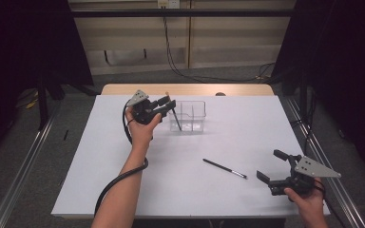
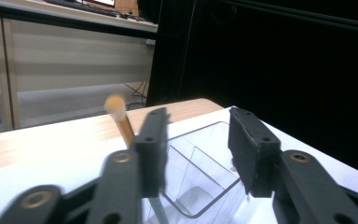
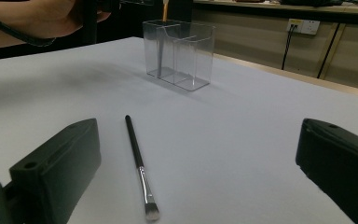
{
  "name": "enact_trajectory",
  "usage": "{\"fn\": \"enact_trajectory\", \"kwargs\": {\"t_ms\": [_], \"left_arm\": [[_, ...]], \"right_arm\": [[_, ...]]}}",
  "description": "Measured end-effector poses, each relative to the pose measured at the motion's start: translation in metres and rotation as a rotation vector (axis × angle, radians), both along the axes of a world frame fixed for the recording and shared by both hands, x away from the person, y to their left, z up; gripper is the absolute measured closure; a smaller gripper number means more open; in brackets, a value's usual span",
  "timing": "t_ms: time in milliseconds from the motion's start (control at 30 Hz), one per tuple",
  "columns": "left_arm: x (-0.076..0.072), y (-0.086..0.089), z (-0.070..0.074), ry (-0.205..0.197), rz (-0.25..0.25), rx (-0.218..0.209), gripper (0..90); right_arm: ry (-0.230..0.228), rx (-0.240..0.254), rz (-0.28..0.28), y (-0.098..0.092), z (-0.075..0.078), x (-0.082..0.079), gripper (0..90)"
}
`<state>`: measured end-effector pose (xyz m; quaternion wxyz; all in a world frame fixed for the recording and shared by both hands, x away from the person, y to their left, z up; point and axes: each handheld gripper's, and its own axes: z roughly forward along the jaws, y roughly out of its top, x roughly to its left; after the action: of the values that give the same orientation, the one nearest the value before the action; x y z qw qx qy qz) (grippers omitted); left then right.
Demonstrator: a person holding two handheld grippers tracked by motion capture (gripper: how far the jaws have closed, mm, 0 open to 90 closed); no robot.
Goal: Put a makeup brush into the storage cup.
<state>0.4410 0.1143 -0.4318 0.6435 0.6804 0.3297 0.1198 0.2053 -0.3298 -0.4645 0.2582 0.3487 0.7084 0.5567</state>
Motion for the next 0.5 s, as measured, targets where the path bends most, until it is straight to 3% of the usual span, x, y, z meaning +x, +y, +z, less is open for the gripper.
{"fn": "enact_trajectory", "kwargs": {"t_ms": [500], "left_arm": [[-0.0082, 0.0044, 0.0021, -0.028, -0.03, 0.013, 33.4]], "right_arm": [[0.0, -0.003, 0.003, 0.0015, 0.0003, -0.0002, 0.0]]}}
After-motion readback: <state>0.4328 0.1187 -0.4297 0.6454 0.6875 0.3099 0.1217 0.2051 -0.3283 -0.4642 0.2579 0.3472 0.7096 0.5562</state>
